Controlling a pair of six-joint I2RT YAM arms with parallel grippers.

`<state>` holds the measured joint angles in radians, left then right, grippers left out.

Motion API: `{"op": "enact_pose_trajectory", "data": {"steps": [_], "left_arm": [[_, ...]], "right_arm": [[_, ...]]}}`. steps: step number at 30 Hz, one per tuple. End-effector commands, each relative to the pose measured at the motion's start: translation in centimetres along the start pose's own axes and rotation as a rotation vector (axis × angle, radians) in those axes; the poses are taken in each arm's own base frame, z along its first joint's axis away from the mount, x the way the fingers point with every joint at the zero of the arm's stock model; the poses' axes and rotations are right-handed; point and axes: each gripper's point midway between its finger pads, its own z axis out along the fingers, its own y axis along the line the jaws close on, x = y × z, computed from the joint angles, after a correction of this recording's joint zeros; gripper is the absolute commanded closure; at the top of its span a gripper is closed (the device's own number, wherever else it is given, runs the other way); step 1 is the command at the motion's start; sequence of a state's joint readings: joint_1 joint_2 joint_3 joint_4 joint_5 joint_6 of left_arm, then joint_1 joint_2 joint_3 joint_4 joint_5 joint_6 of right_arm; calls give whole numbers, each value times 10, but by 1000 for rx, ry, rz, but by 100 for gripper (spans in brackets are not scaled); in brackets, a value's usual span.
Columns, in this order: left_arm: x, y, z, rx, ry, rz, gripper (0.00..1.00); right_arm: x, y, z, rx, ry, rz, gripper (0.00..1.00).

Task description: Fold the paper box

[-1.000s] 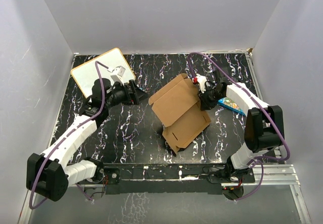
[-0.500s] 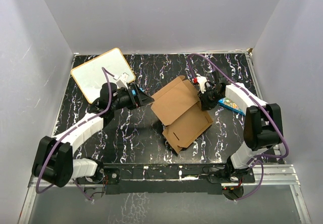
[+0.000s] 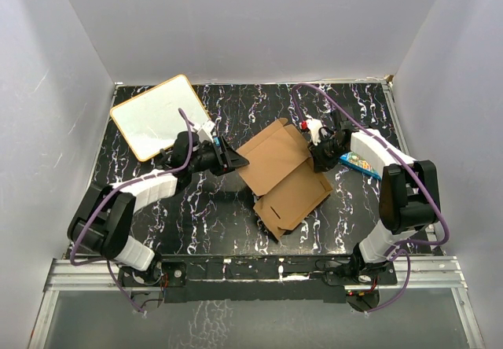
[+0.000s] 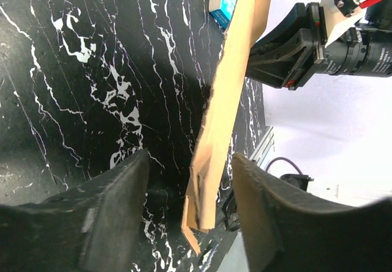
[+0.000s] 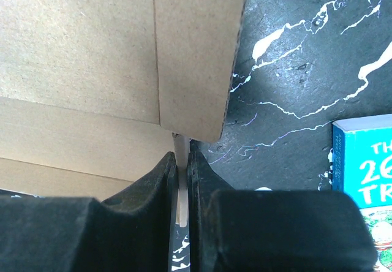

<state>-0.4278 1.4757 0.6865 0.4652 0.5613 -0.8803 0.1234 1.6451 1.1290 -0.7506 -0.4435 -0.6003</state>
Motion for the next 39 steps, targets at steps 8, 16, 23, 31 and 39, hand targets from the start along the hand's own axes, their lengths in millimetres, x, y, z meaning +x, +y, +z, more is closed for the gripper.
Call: {"op": "enact_pose_trajectory", "data": {"steps": [8, 16, 23, 31, 39], "left_arm": [[-12, -23, 13, 96, -29, 20, 100], [-13, -15, 12, 54, -38, 69, 100], [-14, -13, 11, 43, -43, 92, 100], [-15, -15, 11, 50, -44, 107, 100], [-15, -17, 12, 63, -42, 113, 100]], "right_arm": [[0, -8, 13, 26, -24, -7, 83], [9, -9, 15, 57, -25, -18, 79], [14, -8, 13, 72, -28, -27, 74], [17, -6, 18, 66, -31, -28, 72], [23, -10, 24, 92, -35, -16, 73]]}}
